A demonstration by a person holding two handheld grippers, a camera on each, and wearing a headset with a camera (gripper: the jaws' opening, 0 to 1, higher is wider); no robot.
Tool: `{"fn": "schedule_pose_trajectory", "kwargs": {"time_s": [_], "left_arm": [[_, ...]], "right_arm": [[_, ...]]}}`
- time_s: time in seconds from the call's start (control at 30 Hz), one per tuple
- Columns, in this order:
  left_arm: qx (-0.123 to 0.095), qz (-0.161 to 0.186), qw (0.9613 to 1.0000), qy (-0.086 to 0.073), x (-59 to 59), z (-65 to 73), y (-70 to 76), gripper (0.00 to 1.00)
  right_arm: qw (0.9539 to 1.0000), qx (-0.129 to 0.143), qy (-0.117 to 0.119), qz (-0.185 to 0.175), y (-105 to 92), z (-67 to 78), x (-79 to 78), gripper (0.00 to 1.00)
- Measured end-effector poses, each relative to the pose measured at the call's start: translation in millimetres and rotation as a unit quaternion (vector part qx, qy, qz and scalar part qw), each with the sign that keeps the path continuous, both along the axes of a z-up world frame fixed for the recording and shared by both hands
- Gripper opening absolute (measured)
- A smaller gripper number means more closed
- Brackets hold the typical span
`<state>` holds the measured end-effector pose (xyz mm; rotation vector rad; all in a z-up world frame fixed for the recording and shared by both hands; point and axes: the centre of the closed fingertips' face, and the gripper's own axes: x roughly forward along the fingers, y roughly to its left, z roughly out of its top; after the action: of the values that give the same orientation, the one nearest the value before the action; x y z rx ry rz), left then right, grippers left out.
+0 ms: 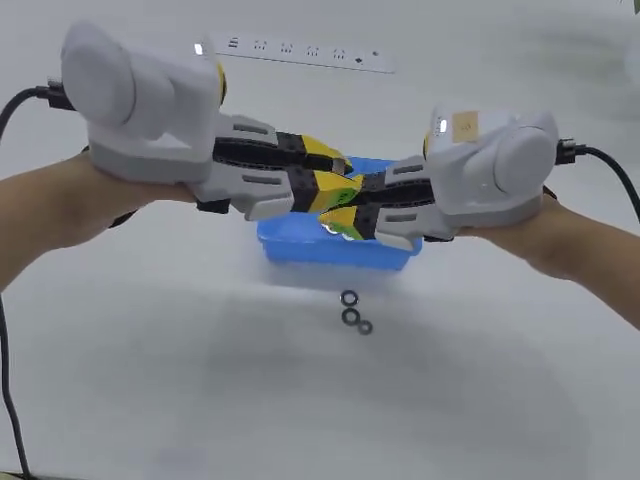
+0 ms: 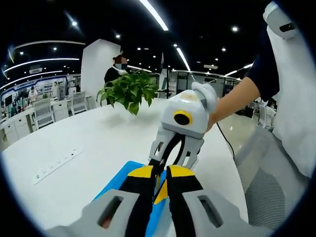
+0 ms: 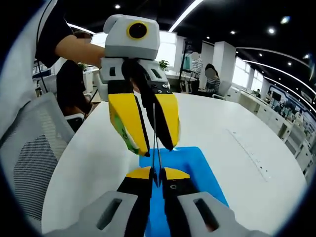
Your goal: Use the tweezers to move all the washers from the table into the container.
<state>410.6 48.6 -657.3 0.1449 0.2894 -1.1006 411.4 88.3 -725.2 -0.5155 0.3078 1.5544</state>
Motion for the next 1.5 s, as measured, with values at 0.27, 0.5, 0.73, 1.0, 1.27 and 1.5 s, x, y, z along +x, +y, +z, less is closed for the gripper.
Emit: {"fn": "schedule_pose_trajectory", "kwargs": {"time_s": [0.27,0.5,0.73,1.0,1.27,1.5], "left_arm": [[0.031,-0.002,0.9984,-0.047,3.0,6.5,-2.0,0.07],[0.051,-0.003,0.9965,-0.066,3.1,4.7,-3.9,0.05],[0.054,0.008,0.9965,-0.064,5.4,4.2,-1.6,0.05],[0.057,0.018,0.9957,-0.07,9.2,7.7,0.2,0.05],[0.056,0.027,0.9953,-0.073,2.6,17.7,7.5,0.05],[0.057,0.019,0.9945,-0.086,-8.7,30.4,6.6,0.05]], "right_arm": [[0.9999,0.004,-0.01,-0.007,0.2,4.5,3.4,0.09],[0.9997,-0.011,-0.011,-0.02,-0.6,3.4,2.9,0.11],[0.999,-0.022,-0.004,-0.039,-2.2,0.1,3.1,0.14],[0.9969,-0.031,-0.004,-0.072,-12.8,-1.1,8.1,0.26],[0.9936,-0.032,-0.002,-0.108,-32.7,2.6,9.5,0.39],[0.9923,-0.023,0.0,-0.122,-51.4,11.2,8.6,0.54]]}}
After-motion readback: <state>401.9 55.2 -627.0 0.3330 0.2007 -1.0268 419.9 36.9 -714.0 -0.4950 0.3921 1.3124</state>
